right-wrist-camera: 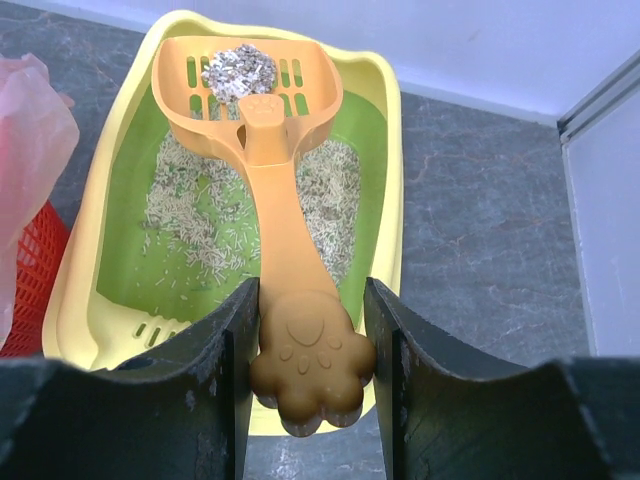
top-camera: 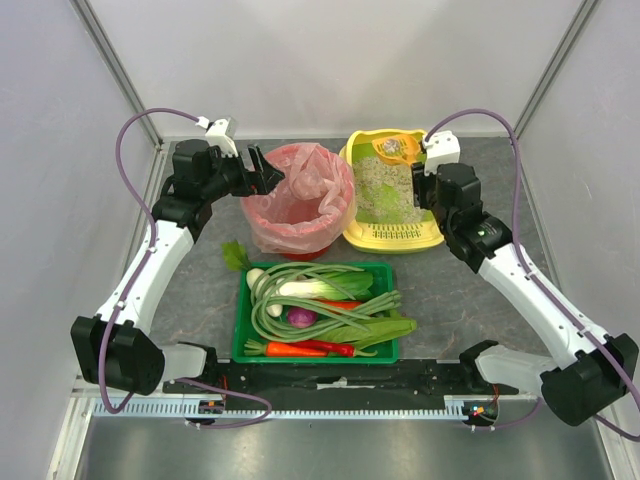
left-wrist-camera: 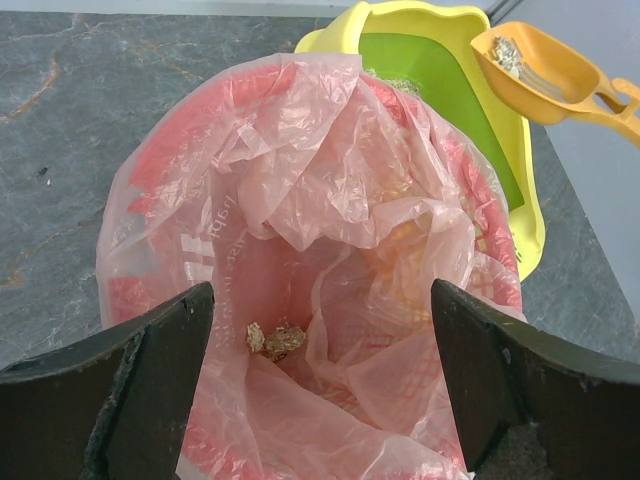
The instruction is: Clean the litter box
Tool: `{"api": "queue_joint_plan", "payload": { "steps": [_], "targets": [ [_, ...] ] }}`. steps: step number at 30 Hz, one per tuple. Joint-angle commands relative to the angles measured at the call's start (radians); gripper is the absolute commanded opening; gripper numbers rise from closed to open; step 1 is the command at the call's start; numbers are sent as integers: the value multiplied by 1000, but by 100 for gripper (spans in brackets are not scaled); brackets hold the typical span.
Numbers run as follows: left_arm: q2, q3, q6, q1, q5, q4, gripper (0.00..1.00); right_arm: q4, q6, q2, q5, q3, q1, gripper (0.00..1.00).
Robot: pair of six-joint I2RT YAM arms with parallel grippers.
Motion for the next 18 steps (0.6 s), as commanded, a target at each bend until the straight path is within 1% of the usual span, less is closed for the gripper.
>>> {"api": "queue_joint_plan", "payload": {
  "steps": [1, 4, 5, 8, 11, 18],
  "targets": [
    [-31, 3, 27, 6, -12, 24, 95, 20, -58, -43, -22, 100, 1, 0],
    [-26, 6, 18, 7, -10, 33, 95, -11, -61, -50, -31, 143, 12, 0],
    [-26, 7, 16, 6, -10, 39, 95, -19, -89, -49, -31, 166, 22, 0],
    [-17, 7, -1, 6, -4, 55, 95, -57, -126, -23, 10, 223, 105, 0],
    [-9, 16, -22, 7, 4, 61, 95, -91, -167, 15, 48, 283, 225, 0],
    [-18, 30, -21, 6, -25, 40, 95, -217, -276, 101, 53, 398, 363, 0]
  ]
}}
